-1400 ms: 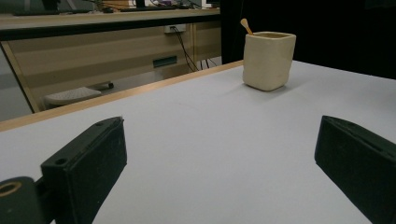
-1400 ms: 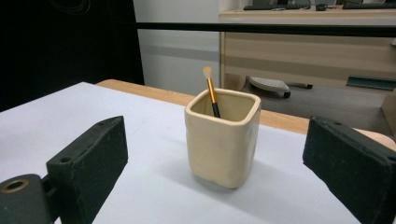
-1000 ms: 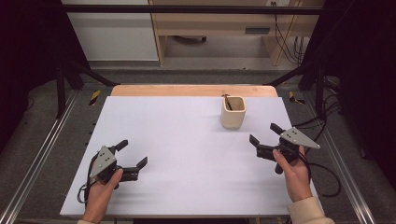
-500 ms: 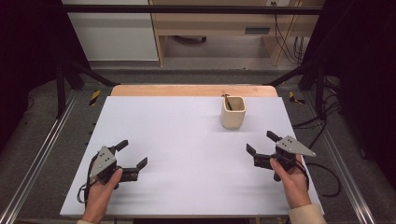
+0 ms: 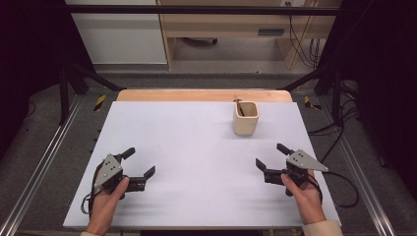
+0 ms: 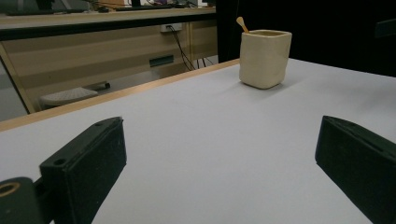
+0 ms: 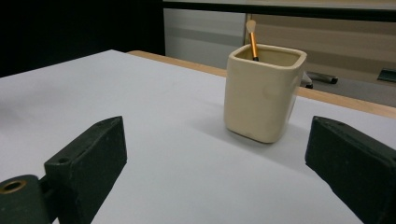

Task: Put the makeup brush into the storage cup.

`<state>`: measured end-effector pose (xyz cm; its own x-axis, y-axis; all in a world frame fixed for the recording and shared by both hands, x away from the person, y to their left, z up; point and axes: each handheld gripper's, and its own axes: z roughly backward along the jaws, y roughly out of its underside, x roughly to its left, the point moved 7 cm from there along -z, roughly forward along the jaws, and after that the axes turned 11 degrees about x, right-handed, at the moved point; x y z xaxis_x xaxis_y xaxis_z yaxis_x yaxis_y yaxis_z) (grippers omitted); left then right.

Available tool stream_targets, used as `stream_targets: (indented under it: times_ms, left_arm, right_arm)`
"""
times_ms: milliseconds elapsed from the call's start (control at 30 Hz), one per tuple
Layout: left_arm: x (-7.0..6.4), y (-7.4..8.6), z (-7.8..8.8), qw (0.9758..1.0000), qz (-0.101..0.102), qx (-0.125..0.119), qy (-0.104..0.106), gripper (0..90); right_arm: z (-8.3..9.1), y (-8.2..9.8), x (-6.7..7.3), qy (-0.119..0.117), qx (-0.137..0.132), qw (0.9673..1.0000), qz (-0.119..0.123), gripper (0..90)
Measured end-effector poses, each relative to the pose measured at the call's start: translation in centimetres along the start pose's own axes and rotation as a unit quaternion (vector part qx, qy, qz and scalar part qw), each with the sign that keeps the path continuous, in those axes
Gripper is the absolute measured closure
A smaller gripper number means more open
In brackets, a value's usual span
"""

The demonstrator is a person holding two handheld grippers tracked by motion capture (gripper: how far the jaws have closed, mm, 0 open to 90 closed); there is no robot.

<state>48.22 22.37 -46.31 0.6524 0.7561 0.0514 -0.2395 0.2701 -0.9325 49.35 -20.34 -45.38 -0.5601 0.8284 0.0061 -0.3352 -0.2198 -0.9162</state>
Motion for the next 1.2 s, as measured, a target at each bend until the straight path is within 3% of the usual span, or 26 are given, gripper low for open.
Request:
stream_targets:
  times_ms: [333, 933, 1100, 1200]
  left_arm:
    - [-0.1, 0.0, 0.0, 1.0000, -0.003, 0.001, 0.002, 1.5]
    - [-0.6, -0.1, 0.2, 0.9999, -0.008, -0.002, 0.012, 1.6]
    - [-0.7, -0.1, 0.5, 0.9999, -0.004, -0.004, 0.011, 1.6]
    - [-0.9, 0.0, 0.9, 0.9999, -0.004, -0.003, 0.012, 1.8]
  right_arm:
    - [0.0, 0.7, 0.7, -0.008, -0.004, 0.9999, 0.014, 5.9]
    - [-0.5, 1.9, 2.7, -0.034, -0.013, 0.9975, 0.061, 4.5]
    - [-0.9, 3.0, 2.4, -0.038, 0.001, 0.9963, 0.077, 4.2]
    - [-0.7, 3.0, 2.0, -0.045, -0.007, 0.9967, 0.067, 5.1]
